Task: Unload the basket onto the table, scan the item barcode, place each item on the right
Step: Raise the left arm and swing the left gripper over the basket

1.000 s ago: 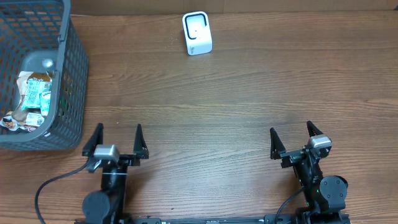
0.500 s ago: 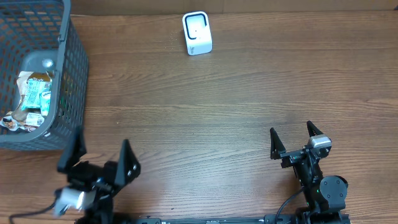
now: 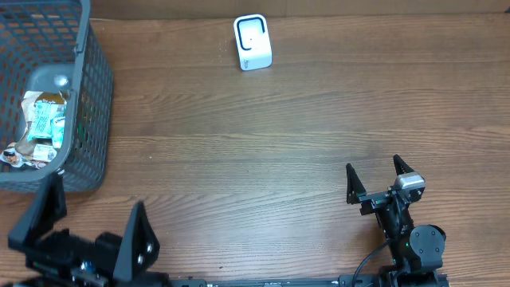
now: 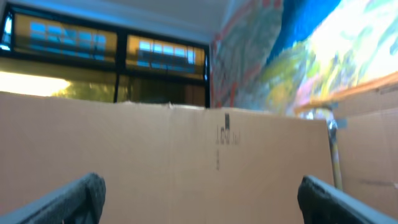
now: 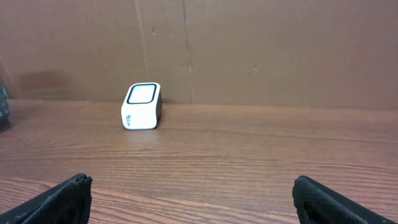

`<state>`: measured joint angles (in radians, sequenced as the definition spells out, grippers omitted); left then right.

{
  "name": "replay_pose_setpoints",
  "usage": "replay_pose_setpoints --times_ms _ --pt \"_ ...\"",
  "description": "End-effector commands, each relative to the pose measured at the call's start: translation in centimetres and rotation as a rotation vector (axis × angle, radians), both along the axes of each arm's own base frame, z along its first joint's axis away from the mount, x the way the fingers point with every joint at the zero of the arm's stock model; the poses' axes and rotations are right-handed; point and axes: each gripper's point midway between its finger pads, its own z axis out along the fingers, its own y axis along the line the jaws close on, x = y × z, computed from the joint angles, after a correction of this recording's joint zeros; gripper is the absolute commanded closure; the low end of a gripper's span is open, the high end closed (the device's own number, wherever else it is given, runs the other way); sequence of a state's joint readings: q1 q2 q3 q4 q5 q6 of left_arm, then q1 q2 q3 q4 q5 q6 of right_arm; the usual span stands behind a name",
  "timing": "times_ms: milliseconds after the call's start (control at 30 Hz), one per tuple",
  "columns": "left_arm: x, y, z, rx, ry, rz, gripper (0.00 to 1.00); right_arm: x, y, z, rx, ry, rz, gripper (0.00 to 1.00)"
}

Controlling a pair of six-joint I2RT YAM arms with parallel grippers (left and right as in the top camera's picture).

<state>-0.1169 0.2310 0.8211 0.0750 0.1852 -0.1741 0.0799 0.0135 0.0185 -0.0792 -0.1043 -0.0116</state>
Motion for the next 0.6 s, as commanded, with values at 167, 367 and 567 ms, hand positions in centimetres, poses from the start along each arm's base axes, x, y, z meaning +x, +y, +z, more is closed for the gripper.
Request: replay_pose_setpoints --times_ms 167,367,567 --pt "5.1 -3.7 1.5 0.207 0.272 -0.115 0.0 0.0 -0.1 -0.2 -0.004 -0.005 -0.003 0.0" --pt "9.8 -6.0 -0.6 0.261 0.53 -0.244 0.0 0.0 -0.1 -0.2 -0.004 -0.005 -0.003 0.0" --pt "14.1 -8.1 -4.8 0.282 0.795 -0.379 0.0 0.0 -0.1 -0.2 -0.004 -0.005 -0.003 0.0"
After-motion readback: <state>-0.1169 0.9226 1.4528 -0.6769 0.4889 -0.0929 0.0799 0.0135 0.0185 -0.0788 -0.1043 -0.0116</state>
